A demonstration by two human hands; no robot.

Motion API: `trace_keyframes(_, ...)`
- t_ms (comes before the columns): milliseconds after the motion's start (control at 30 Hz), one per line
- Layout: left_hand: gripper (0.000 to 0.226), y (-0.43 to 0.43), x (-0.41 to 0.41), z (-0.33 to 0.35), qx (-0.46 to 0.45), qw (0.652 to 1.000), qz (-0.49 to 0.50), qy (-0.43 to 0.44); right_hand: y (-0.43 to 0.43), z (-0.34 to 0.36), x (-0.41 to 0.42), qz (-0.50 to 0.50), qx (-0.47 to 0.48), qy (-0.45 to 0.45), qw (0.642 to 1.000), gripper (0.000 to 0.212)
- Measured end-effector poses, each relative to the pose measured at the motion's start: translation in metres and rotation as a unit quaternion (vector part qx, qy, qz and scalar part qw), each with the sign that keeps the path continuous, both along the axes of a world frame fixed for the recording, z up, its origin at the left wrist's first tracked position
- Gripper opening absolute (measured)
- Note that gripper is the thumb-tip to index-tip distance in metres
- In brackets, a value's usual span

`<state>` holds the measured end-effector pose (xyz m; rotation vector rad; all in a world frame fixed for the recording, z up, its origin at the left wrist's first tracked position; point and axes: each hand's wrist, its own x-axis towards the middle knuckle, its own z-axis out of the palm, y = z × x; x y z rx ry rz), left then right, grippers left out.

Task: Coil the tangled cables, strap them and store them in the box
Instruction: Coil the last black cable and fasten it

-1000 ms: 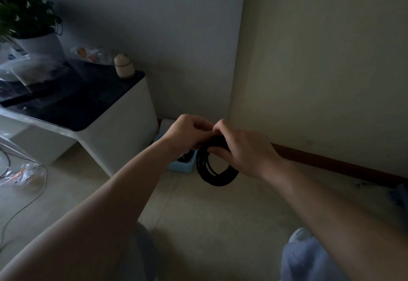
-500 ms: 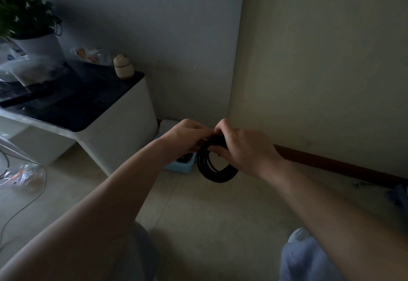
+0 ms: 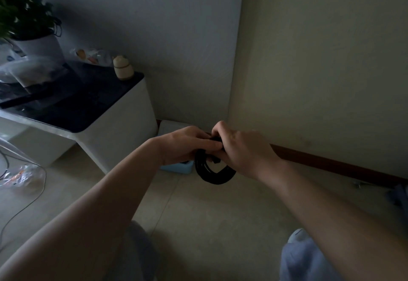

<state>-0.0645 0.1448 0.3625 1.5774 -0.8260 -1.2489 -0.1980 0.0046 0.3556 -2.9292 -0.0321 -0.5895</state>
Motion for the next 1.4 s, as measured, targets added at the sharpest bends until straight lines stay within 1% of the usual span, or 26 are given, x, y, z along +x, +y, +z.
trace_keyframes(100,0.037,0.001,0.002,0.0,-0.012,0.998,-0.007,0.068,0.001,0.003,0.001,0.002,0.024,0.012,1.0,0.036)
trace_keyframes(133,0.04,0.001,0.002,0.001,-0.016,0.996,-0.004,0.092,0.001,0.004,0.001,0.005,0.032,0.013,0.999,0.038)
trace_keyframes(200,0.06,0.002,0.003,0.0,-0.02,0.992,0.008,0.124,0.0,0.005,0.0,0.01,0.036,0.016,0.999,0.039)
trace_keyframes(233,0.066,0.002,0.003,-0.001,-0.019,0.991,0.011,0.128,-0.001,0.006,0.0,0.012,0.035,0.018,0.999,0.04)
trace_keyframes(267,0.067,0.001,0.003,-0.001,-0.018,0.991,0.012,0.13,-0.002,0.006,0.0,0.011,0.036,0.02,0.999,0.042)
trace_keyframes(333,0.058,0.001,0.004,-0.003,-0.015,0.992,0.005,0.127,-0.004,0.005,0.0,0.006,0.043,0.027,0.999,0.046)
trace_keyframes(433,0.037,0.002,0.002,-0.004,-0.018,0.992,-0.01,0.124,-0.007,0.002,0.001,-0.004,0.092,0.04,0.995,0.048)
trace_keyframes(500,0.039,0.001,0.002,-0.005,-0.027,0.992,0.003,0.123,-0.011,0.002,0.001,-0.015,0.119,0.045,0.992,0.051)
trace_keyframes(567,0.041,-0.001,0.002,-0.006,-0.035,0.991,0.019,0.127,-0.014,0.003,0.001,-0.025,0.122,0.044,0.991,0.051)
trace_keyframes(633,0.03,-0.003,0.001,-0.005,-0.039,0.992,0.011,0.118,-0.016,0.003,0.002,-0.036,0.122,0.04,0.991,0.048)
trace_keyframes(700,0.02,-0.003,-0.001,-0.004,-0.038,0.996,-0.009,0.086,-0.016,0.002,0.001,-0.05,0.136,0.043,0.988,0.042)
trace_keyframes(733,0.019,-0.004,-0.002,-0.005,-0.038,0.996,-0.011,0.076,-0.016,0.002,0.001,-0.057,0.148,0.051,0.986,0.039)
trace_keyframes(800,0.018,-0.005,-0.004,-0.006,-0.038,0.997,-0.003,0.072,-0.016,0.003,0.001,-0.073,0.187,0.08,0.976,0.043)
trace_keyframes(867,0.019,-0.005,-0.006,-0.007,-0.036,0.997,-0.012,0.063,-0.017,0.004,0.0,-0.082,0.256,0.125,0.955,0.051)
trace_keyframes(967,0.019,-0.005,-0.01,-0.006,-0.03,0.998,-0.022,0.055,-0.02,0.002,-0.001,-0.054,0.407,0.192,0.891,0.056)
trace_keyframes(1000,0.019,-0.006,-0.011,-0.006,-0.029,0.998,-0.025,0.051,-0.021,0.002,-0.002,-0.044,0.433,0.207,0.876,0.059)
trace_keyframes(1067,0.019,-0.007,-0.014,-0.005,-0.027,0.998,-0.038,0.042,-0.022,0.0,-0.003,-0.029,0.449,0.227,0.864,0.063)
trace_keyframes(1167,0.017,-0.007,-0.015,-0.005,-0.017,0.999,-0.038,0.03,-0.029,-0.002,-0.004,0.002,0.487,0.259,0.834,0.055)
trace_keyframes(1300,0.014,-0.009,-0.014,-0.009,0.002,0.999,-0.045,-0.022,-0.035,0.0,-0.007,0.02,0.509,0.319,0.799,0.052)
trace_keyframes(1367,0.014,-0.009,-0.015,-0.009,0.013,0.997,-0.05,-0.048,-0.036,-0.003,-0.003,-0.002,0.564,0.31,0.766,0.055)
trace_keyframes(1400,0.015,-0.009,-0.015,-0.009,0.015,0.996,-0.054,-0.064,-0.036,-0.005,0.0,-0.018,0.589,0.296,0.752,0.052)
